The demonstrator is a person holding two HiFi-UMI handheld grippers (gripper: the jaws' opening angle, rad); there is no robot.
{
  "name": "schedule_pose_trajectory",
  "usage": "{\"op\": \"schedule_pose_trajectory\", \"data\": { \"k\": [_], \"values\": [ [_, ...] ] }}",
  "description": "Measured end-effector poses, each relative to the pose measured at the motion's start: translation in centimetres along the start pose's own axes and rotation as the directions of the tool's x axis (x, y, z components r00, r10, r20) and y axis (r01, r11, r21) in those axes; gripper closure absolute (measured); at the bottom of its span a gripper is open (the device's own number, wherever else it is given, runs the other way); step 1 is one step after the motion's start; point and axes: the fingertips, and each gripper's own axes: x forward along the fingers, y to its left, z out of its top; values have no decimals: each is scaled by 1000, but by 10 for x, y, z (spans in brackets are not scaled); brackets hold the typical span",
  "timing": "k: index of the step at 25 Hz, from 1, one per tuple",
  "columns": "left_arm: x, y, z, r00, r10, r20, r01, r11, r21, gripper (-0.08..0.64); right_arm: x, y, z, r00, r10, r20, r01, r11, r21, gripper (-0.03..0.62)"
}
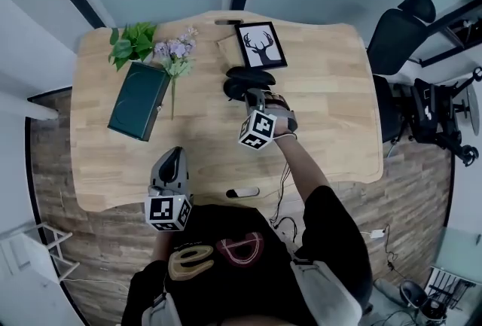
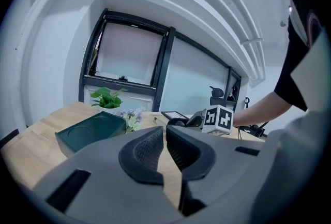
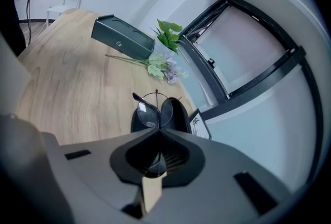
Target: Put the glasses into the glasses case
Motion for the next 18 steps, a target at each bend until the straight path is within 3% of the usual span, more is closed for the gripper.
{"op": "schedule_pose_trajectory", "data": {
  "k": [7, 18],
  "values": [
    [4, 7, -4, 999, 31, -19, -31, 999, 7, 529, 26, 11, -12, 997, 68, -39, -67, 998, 18, 581],
    [9, 19, -14, 995, 81, -59, -81, 997, 8, 529, 53, 19, -21, 993, 75, -92, -77, 997, -14, 580]
  ]
}}
